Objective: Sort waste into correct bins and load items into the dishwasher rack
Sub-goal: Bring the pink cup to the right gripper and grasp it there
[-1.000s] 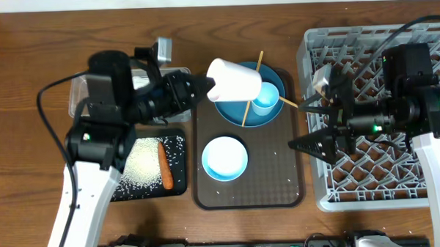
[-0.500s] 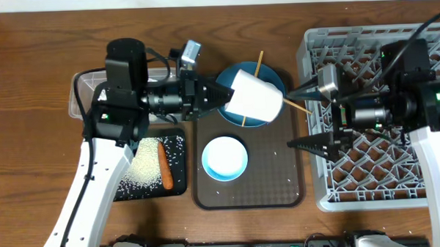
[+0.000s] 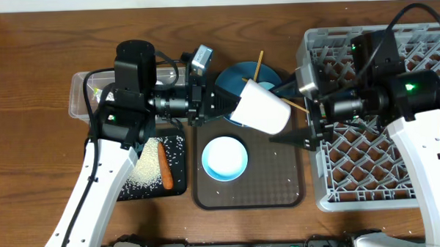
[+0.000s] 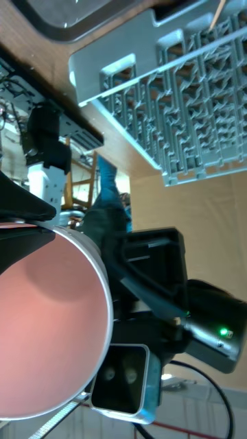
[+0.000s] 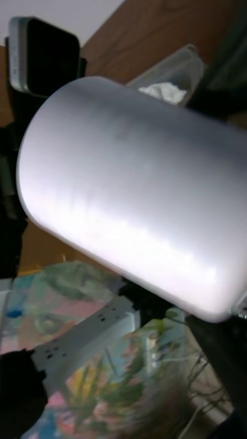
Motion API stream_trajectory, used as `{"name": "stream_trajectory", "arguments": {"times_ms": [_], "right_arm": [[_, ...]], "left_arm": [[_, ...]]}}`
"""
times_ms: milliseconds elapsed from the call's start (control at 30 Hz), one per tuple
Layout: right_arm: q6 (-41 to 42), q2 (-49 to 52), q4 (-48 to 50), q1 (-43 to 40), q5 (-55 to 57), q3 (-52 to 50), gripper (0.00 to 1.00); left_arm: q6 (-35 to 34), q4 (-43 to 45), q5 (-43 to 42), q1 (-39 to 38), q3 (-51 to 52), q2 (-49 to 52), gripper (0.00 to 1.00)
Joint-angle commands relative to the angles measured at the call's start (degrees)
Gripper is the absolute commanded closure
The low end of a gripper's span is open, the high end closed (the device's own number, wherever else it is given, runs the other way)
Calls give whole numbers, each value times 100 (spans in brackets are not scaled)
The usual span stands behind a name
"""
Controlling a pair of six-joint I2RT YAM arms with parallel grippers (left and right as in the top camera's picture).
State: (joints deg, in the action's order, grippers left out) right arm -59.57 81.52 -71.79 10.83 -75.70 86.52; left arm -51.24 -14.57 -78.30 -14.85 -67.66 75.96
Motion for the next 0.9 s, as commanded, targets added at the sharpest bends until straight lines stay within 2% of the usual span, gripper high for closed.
{"name": "stream_trajectory", "arguments": {"times_ms": [0, 67, 167, 433, 500, 600, 667, 800, 867], "right_arm": [[50, 15, 57, 157, -319, 70, 24], [203, 15, 181, 157, -317, 70, 29], [442, 15, 378, 157, -321, 70, 31], [745, 15, 671, 160, -391, 70, 28], [748, 15, 671, 160, -431, 70, 24], [750, 15, 667, 160, -431, 70, 25], [750, 15, 667, 160, -431, 70, 31], [791, 15, 671, 157, -426, 70, 50], [798, 13, 686, 146, -426, 70, 58]], "left_arm": [[-28, 33, 28, -2, -87, -42, 94], [-28, 33, 28, -2, -87, -42, 94], [-28, 31, 28, -2, -87, -42, 94], [17, 13, 33, -125, -87, -42, 94], [17, 13, 33, -166, -87, -42, 94], [17, 13, 31, -168, -87, -42, 94], [15, 13, 33, -168, -87, -42, 94], [39, 13, 72, -168, -87, -42, 94], [63, 13, 96, -168, -87, -42, 88]]}}
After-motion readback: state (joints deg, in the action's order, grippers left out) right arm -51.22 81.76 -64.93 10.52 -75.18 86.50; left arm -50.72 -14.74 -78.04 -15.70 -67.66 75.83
